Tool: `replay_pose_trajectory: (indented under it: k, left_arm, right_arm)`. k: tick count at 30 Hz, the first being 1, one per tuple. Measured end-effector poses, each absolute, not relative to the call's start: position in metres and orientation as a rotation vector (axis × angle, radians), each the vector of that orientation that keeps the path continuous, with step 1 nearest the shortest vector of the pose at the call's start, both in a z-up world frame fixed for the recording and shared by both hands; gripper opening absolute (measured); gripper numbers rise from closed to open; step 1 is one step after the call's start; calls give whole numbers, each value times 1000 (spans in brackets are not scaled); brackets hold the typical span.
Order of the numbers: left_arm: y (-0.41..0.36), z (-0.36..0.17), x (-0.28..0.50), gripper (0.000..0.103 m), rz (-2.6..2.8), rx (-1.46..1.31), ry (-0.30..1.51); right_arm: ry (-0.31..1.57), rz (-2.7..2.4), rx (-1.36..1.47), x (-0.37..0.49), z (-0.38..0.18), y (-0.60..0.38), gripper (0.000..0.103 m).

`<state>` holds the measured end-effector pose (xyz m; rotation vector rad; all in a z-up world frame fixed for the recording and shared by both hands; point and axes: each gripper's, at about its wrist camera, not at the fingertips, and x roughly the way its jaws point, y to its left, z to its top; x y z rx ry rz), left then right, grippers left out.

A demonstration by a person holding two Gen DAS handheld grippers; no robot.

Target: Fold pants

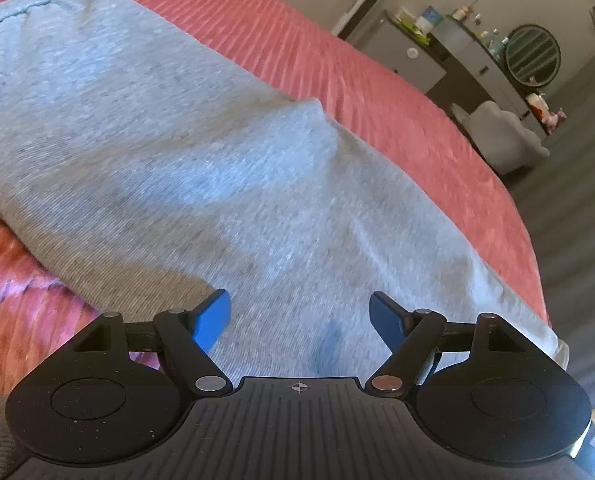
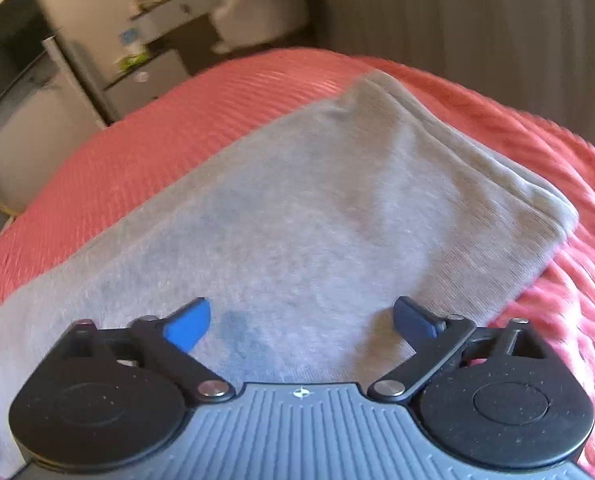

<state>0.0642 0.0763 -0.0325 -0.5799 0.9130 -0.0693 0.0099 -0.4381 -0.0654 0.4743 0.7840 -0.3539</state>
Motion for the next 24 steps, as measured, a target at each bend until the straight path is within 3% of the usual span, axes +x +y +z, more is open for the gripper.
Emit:
replay_pose_trajectory:
  k: [4, 9, 11, 13, 15, 20, 22, 24]
  left_arm:
    - [101, -33, 65, 82, -43, -674, 889]
    - [146, -37, 74, 80, 32, -720, 879]
    - [161, -39, 80, 74, 45, -708, 901]
    - [175, -42, 82, 62, 51, -727, 903]
    - [189, -41, 78, 60, 84, -754, 877]
    - [210, -34, 59, 62, 165, -786, 803]
    - [206, -25, 52, 77, 177, -773, 780]
    - [190, -11, 45, 83, 163, -736, 753]
  right_arm:
    - [893, -393, 319, 34, -65, -420, 98]
    - [900, -393, 309, 35, -64, -416, 98]
    - [904, -390, 303, 37, -67, -417, 98]
    - [907, -392, 290, 38, -67, -414, 98]
    - [909, -393, 278, 38, -65, -419, 98]
    - [903, -393, 283, 38, -66, -417, 98]
    - [897, -389, 277, 39, -67, -418, 98]
    - [888, -385, 270, 40, -68, -418, 98]
